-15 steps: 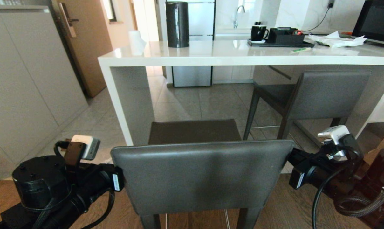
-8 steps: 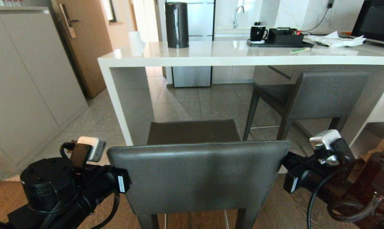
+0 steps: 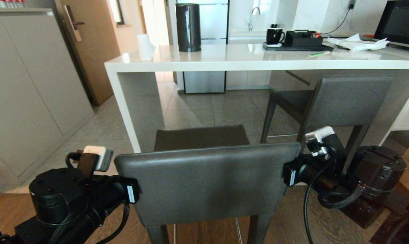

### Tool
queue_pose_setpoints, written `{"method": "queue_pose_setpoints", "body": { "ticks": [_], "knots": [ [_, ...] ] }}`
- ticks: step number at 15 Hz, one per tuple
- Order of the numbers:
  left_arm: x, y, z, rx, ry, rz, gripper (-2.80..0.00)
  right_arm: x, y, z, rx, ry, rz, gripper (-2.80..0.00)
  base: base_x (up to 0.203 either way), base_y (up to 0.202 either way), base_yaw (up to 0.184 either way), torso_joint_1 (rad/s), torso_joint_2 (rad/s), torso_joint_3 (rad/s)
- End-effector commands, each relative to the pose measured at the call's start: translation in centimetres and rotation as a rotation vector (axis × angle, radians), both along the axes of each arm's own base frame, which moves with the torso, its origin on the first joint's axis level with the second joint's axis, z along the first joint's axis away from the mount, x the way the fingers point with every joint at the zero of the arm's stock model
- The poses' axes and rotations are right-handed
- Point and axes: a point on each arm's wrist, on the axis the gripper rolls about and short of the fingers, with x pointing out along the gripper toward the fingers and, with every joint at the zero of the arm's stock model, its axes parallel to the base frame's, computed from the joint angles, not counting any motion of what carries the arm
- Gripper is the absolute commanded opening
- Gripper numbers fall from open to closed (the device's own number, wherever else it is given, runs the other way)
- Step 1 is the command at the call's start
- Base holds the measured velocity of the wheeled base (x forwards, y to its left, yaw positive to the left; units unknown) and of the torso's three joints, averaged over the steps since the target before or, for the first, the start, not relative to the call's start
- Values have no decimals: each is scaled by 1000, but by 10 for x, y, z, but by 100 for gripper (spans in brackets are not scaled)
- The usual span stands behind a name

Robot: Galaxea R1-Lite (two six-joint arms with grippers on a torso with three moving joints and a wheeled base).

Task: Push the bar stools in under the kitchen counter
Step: Push the gray chair back under the dining table

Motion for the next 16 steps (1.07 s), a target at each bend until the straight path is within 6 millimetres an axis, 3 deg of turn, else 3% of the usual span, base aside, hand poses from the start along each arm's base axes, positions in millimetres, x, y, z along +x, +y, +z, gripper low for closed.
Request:
{"method": "queue_pose_setpoints", "body": {
  "ticks": [1,5,9,13,16],
  "knots": [
    [0,-2,-4,9,19,-14,-280,12,6,-2,4,-9,2,-280,0,0,0,0,0,0],
    [9,-4,1,-8,-8,1,-280,12,4,-3,3,-8,-5,-280,0,0,0,0,0,0],
    [43,-7,12,-32,-66,71,-280,8,-17,-5,-10,12,-58,-280,0,0,0,0,0,0],
    [60,-8,22,-29,-68,97,-280,19,-25,-3,-2,1,-99,-280,0,0,0,0,0,0],
    [62,-8,22,-27,-67,99,-280,39,-20,-3,8,-24,-113,-280,0,0,0,0,0,0]
  ]
}}
